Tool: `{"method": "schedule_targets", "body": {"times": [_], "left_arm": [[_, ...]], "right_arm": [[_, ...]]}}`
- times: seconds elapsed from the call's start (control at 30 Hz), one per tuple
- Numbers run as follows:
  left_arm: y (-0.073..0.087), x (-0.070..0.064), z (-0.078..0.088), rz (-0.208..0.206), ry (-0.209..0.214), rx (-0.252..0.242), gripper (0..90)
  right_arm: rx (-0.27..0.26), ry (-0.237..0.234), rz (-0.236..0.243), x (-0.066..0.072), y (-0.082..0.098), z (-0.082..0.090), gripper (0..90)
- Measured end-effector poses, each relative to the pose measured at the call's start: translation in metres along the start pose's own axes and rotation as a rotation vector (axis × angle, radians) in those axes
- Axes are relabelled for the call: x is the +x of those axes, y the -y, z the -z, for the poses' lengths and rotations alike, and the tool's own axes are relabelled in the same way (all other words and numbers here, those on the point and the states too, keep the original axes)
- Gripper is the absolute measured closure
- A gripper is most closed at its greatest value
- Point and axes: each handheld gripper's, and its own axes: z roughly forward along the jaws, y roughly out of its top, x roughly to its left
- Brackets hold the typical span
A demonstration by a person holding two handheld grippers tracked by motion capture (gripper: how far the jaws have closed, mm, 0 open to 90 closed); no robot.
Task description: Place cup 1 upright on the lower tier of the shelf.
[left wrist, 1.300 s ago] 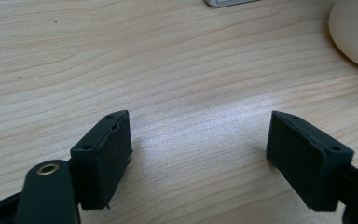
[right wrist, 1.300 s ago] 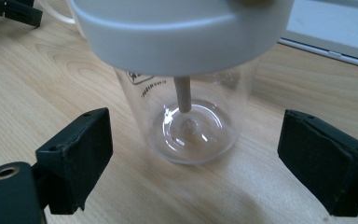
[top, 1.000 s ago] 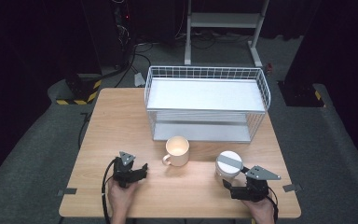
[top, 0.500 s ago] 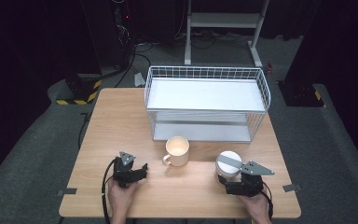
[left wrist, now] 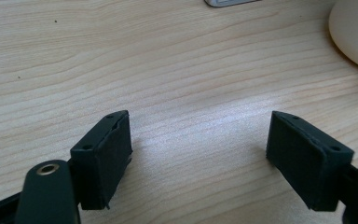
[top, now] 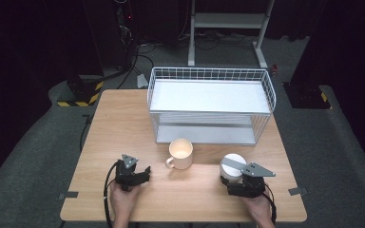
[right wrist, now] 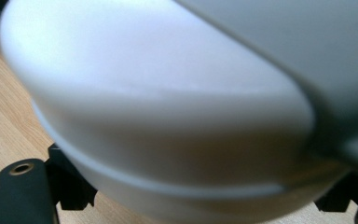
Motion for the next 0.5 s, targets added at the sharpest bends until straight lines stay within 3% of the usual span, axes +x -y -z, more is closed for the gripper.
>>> {"method": "schedule_targets", "body": {"times": [0.5], "left_arm": [[0.0,0.0001,0.0,-0.001,0.0,0.0,22.4]], "right_arm": [[-0.014,0.005,0.034,0.0009,0.0005,-0.0008,18.5]]}}
